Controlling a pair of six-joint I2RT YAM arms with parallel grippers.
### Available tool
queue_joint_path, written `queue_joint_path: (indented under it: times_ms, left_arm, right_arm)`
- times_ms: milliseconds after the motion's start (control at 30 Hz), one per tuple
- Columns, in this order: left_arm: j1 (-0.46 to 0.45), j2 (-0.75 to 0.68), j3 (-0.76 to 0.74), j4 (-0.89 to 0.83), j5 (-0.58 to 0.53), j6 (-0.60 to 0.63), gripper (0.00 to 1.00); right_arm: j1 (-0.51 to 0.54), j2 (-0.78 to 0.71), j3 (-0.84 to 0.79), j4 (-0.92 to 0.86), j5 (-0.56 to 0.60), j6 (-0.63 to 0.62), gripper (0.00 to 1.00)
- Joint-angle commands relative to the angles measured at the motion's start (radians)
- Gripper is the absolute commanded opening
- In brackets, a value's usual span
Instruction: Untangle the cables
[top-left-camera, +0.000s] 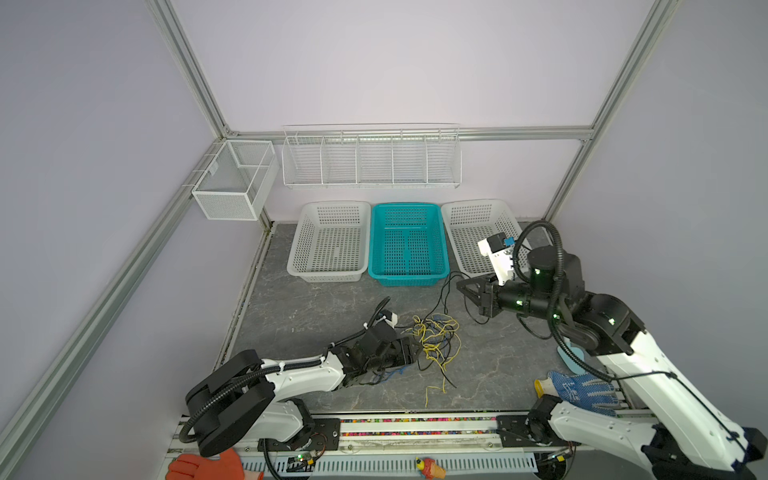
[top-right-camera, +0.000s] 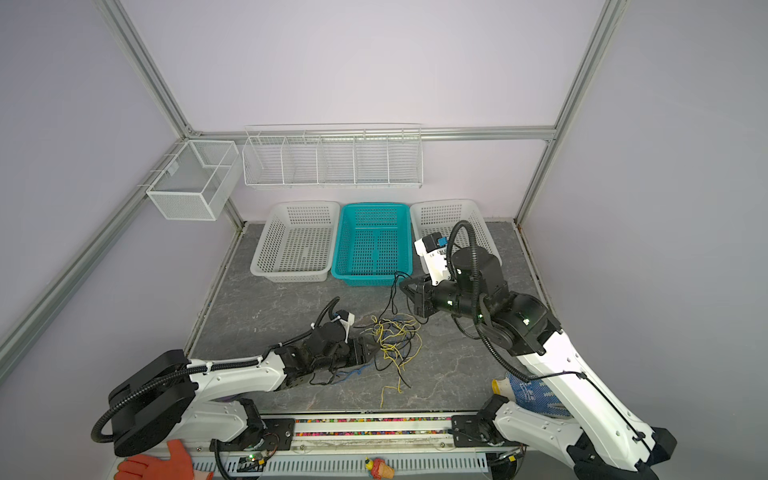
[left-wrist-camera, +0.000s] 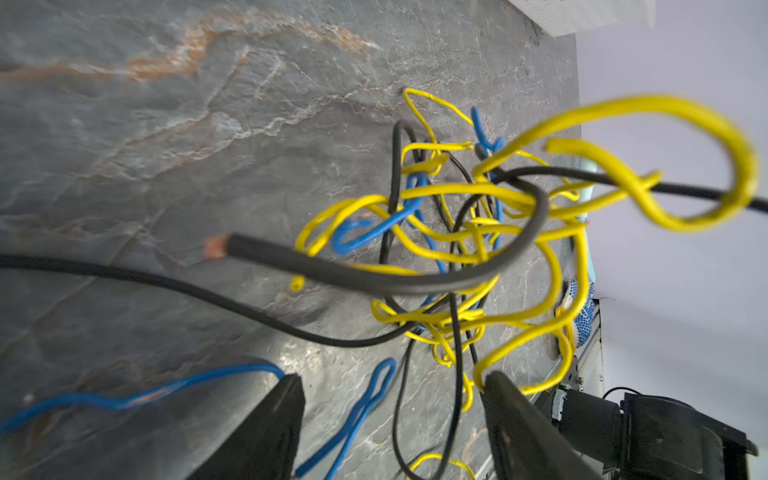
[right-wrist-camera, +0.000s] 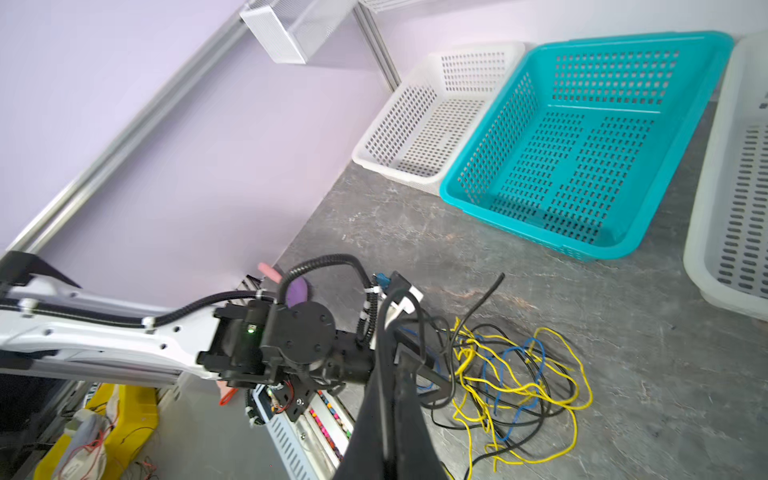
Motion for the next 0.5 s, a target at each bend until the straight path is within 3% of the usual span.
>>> queue_joint_path:
  times_ms: [0,467]
  left_arm:
    - [0.004,0.000,0.023,0.029,0.005,-0.011,0.69]
    - [0.004,0.057,0.021,0.046,0.011,-0.002,0.69]
  right_arm:
    - [0.008,0.002,0.093,-0.090,-0.023,-0.025,0.06]
    - [0.006,0.092,0.499,-0.261,-0.038,-0.033,0.06]
